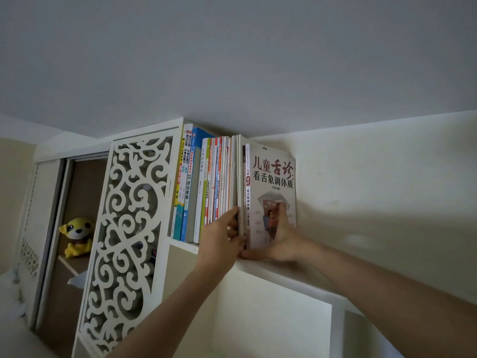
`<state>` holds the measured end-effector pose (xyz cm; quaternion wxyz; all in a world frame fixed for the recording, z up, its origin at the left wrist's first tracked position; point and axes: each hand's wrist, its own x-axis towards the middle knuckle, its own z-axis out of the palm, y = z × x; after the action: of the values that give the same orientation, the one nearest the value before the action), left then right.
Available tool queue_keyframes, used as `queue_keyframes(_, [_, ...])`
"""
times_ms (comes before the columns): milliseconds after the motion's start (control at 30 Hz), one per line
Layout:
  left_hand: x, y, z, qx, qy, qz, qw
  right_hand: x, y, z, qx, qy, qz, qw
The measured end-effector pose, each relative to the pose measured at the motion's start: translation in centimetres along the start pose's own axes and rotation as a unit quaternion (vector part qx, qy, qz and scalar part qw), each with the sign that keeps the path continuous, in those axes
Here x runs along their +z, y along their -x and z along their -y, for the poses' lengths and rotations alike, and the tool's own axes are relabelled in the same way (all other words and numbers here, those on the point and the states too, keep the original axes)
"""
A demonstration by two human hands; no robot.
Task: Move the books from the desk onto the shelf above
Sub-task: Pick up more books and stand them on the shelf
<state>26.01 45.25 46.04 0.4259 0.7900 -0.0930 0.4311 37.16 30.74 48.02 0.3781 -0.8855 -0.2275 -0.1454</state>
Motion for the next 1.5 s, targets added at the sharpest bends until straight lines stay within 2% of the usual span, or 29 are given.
queue_keyframes(133, [-0.8,-0.6,-0.2,-0.024,0.010,0.014,1.000,-1.3,0.6,0.7,-0.036,-0.060,0.020,0.997])
queue_keyframes(200, [-1.0,-1.1,0.0,-0.044,0.031,0.015,0.998,-2.6,2.1,1.9,-0.076,-0.072,-0.009,0.994])
queue_keyframes(300, [-1.2,-1.4,0.1,-0.074,0.069,0.032,0.994,-4.0,3.7,3.4,-0.067,-0.093,-0.029,0.993])
queue_keyframes(400, [-1.3,-1.5,0.0,-0.081,0.099,0.039,0.991,-4.5,3.9,5.0,-0.081,-0.040,-0.086,0.992])
queue_keyframes(467, [-1.1,-1.3,-0.2,-0.057,0.091,0.034,0.994,-4.1,3.8,6.2,-0.108,0.003,-0.099,0.989])
queue_keyframes(600, [-0.2,-1.1,0.3,0.064,-0.075,-0.046,0.994,-3.4,3.3,6.5,-0.125,0.035,-0.112,0.985])
queue_keyframes(667, [0.5,-0.8,0.7,0.105,-0.084,-0.075,0.988,-3.7,3.4,6.3,-0.126,0.040,-0.102,0.986])
queue_keyframes(867, [2.1,0.3,0.7,0.130,-0.076,-0.117,0.982,-4.3,4.1,5.7,-0.135,0.009,-0.093,0.986])
queue_keyframes(1067, [1.7,-0.3,-0.4,0.036,-0.018,-0.094,0.995,-4.2,4.6,5.9,-0.137,0.007,-0.088,0.987])
queue_keyframes(1267, [1.8,-0.3,-0.8,-0.005,-0.013,-0.041,0.999,-4.3,4.8,6.1,-0.125,0.000,-0.103,0.987])
queue_keyframes(1367, [2.6,-0.4,-0.5,-0.033,-0.069,-0.042,0.996,-4.3,4.9,6.0,-0.122,0.002,-0.102,0.987])
queue_keyframes(1500, [2.9,-0.9,-1.0,-0.011,-0.147,-0.047,0.988,-4.2,4.5,5.3,-0.120,0.003,-0.103,0.987])
